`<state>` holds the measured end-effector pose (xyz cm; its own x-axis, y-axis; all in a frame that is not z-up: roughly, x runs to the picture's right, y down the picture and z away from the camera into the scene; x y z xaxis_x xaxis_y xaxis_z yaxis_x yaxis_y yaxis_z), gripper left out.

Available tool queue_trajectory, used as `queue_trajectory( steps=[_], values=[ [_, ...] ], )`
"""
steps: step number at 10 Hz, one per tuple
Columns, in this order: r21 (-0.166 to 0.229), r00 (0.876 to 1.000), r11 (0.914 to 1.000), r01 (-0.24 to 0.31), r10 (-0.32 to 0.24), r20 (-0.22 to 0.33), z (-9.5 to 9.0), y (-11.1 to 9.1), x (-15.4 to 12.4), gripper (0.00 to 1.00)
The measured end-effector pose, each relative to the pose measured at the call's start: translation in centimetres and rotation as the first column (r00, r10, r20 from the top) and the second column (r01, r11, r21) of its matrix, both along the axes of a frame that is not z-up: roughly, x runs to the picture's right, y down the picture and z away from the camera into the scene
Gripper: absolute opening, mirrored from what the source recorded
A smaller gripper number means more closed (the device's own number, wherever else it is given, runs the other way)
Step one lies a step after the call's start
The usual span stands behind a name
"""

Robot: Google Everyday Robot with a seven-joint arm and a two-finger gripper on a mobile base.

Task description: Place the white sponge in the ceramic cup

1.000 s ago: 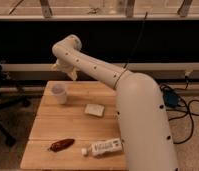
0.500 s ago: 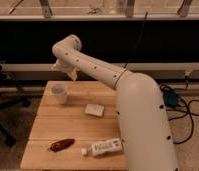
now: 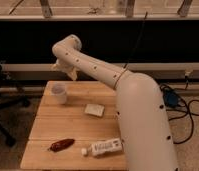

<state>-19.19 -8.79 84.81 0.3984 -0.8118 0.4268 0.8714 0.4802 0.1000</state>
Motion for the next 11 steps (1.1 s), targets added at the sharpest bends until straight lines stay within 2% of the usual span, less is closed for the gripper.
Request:
queue_trajectory(
  steps=[3,6,9,11],
  values=[
    [-0.002,1.000,0.9998,-0.019,0.019,-0.013,0.3,1.1,1.9,0.80],
    [-0.004,1.000,0.9997,-0.024,0.024,-0.012,0.2,1.5,1.7,0.80],
    [-0.003,0.999,0.9992,-0.041,0.041,-0.014,-0.3,2.7,4.4,0.80],
    [-0.004,0.999,0.9990,-0.045,0.045,-0.003,-0.6,3.2,4.7,0.80]
  ],
)
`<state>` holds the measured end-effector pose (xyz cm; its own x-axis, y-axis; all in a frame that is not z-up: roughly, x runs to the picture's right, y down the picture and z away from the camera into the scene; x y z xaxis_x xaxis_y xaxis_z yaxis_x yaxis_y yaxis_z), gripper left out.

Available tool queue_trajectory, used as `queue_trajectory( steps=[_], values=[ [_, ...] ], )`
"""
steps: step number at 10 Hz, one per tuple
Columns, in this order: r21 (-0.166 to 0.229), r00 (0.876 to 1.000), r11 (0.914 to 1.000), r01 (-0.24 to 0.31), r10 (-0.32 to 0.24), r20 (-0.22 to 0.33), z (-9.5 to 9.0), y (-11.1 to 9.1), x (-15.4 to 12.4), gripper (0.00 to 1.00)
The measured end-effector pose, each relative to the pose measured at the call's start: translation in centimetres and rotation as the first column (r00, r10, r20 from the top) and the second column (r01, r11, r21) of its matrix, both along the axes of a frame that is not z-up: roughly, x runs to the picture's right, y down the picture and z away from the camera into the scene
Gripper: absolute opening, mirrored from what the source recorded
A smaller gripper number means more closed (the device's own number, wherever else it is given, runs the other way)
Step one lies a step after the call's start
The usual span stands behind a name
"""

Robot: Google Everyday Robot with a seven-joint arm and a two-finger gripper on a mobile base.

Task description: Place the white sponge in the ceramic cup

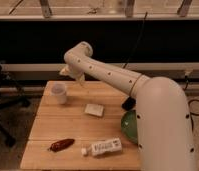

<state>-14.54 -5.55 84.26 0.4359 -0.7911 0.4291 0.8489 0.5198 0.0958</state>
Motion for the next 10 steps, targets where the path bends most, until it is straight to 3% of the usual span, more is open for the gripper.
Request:
queue_trajectory(
  steps=[10],
  values=[
    [0.001,0.999,0.9996,-0.028,0.028,0.041,-0.5,3.8,3.9,0.80]
  ],
)
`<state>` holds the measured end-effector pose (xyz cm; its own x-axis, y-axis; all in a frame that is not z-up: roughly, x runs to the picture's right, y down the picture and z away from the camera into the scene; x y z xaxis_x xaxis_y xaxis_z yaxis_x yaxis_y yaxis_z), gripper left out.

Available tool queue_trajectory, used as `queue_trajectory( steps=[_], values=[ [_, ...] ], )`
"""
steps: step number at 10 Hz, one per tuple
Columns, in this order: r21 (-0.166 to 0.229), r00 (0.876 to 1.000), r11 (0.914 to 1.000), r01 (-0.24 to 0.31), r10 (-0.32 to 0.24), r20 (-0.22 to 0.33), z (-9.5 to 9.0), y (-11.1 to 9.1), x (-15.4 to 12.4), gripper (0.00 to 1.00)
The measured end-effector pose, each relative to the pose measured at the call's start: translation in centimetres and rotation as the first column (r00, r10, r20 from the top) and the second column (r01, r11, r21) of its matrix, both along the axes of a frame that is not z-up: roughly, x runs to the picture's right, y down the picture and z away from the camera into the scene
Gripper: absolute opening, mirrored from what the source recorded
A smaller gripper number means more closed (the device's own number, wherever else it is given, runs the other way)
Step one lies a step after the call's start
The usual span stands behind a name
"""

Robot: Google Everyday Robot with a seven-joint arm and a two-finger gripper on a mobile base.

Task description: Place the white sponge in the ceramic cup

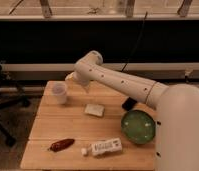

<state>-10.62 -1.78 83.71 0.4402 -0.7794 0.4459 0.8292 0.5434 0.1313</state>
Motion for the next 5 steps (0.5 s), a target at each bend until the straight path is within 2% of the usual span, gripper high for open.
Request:
queue_trajectory(
  steps=[5],
  values=[
    [-0.015,1.000,0.9998,-0.009,0.009,0.018,0.07,0.90,0.78,0.80]
  ],
)
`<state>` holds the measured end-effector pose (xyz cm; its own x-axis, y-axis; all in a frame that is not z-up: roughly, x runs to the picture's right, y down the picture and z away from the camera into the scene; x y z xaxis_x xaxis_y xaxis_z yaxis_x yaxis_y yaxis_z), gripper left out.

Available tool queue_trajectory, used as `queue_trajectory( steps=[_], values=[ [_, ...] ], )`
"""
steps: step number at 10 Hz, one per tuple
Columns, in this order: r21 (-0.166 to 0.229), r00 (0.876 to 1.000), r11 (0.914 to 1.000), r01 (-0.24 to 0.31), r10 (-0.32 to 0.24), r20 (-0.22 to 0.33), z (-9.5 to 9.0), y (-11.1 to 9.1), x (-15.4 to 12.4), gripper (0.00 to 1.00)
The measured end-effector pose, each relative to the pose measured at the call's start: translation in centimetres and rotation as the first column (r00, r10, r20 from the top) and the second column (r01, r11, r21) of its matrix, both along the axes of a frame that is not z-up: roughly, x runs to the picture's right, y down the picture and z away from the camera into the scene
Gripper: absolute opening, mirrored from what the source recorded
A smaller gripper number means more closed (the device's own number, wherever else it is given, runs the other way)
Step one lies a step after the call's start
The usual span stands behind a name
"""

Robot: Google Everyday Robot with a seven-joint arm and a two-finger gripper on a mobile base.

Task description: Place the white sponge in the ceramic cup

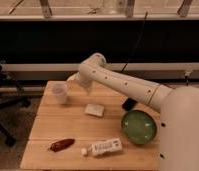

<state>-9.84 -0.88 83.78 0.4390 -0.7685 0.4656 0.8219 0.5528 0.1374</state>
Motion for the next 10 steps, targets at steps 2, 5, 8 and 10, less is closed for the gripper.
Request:
queue_trajectory(
  steps=[2,5,8,10],
  values=[
    [-0.009,1.000,0.9999,-0.011,0.011,0.001,0.1,0.4,1.9,0.80],
    [-0.022,1.000,0.9997,-0.015,0.015,0.012,0.0,0.9,2.0,0.80],
    [-0.032,1.000,0.9994,-0.016,0.016,0.015,0.1,1.4,4.1,0.80],
    [-0.039,1.000,0.9991,-0.015,0.016,0.024,0.2,1.7,3.9,0.80]
  ],
)
